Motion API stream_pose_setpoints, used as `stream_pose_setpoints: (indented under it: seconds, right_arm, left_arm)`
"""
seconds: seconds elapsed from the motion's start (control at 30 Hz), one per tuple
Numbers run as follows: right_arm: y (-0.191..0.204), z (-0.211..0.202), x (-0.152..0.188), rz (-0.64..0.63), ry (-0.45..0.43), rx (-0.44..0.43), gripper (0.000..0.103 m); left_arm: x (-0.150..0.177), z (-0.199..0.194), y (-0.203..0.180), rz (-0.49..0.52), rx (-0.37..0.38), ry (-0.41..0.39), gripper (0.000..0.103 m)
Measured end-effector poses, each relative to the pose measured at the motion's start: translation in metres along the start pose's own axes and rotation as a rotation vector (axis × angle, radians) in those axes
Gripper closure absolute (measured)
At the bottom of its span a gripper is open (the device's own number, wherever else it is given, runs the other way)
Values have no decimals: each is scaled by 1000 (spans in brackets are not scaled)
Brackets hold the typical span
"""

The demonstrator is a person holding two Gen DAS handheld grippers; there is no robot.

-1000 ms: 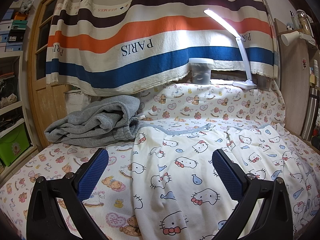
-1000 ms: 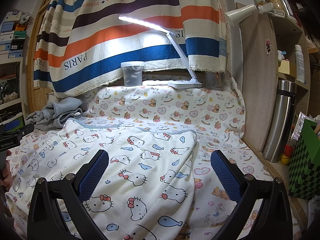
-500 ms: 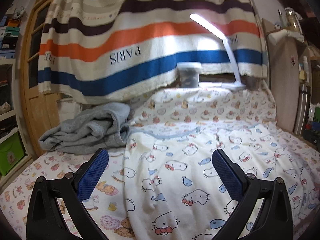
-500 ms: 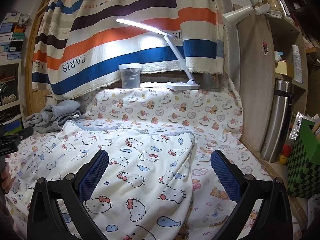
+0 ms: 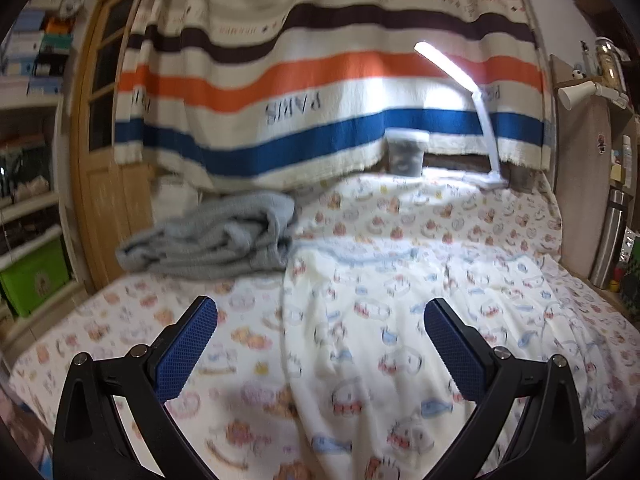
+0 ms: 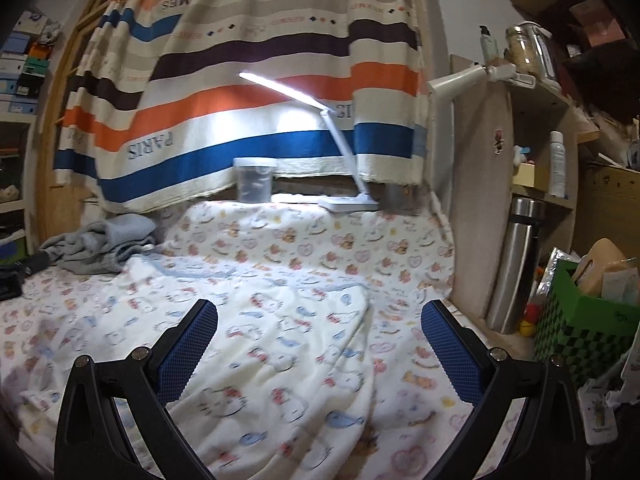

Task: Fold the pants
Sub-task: 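Move the right tool to the light blue waistband of the pants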

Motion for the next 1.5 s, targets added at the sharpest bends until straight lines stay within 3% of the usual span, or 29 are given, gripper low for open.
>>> stream_pose_setpoints:
  seconds: [0.17,0.23,0.27,0.43,0.67,0.83,0.9,1.03,1.13,1.3,1.4,1.5]
  right_arm:
    - [15,-13,9,4,5,24,0]
    - [20,-7,16,-3,38,49,0]
    - [23,-1,21,-6,65,60,1]
    - [25,10,33,58,154,2,1]
    - [27,12,38,87,187,-37,1]
    - [35,15,44,105,223,-73,16]
    - [43,19,45,119,238,-98,31]
    - [68,21,44,95,254,-170,44]
    - [85,18,42,50,237,-191,51]
    - [103,13,41,22,233,-222,52]
    - [108,14,42,19,242,-236,53]
    - [114,16,43,6,250,-248,54]
  left_arm:
    - [22,3,12,-63,-10,86,1]
    - [28,1,17,-85,-31,97,16]
    - [31,2,16,-84,-27,112,19]
    - [45,1,9,-66,10,150,20]
    - [57,11,1,-58,39,203,19]
    - [65,17,-6,-59,93,236,19]
    - [65,17,-8,-48,101,231,21]
    - [68,14,-9,-20,75,231,51]
    - [73,14,-8,-30,98,258,51]
    - [79,16,4,-137,154,294,52]
    - [85,21,5,-213,235,335,58]
    - [93,29,4,-245,254,381,77]
Point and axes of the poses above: each gripper's, at about its wrist camera, not at the fingertips, and z roughly the way its jaws point, y to its left, x to its underside, the point moved 7 cm from there along z, roughly the way its jaws point
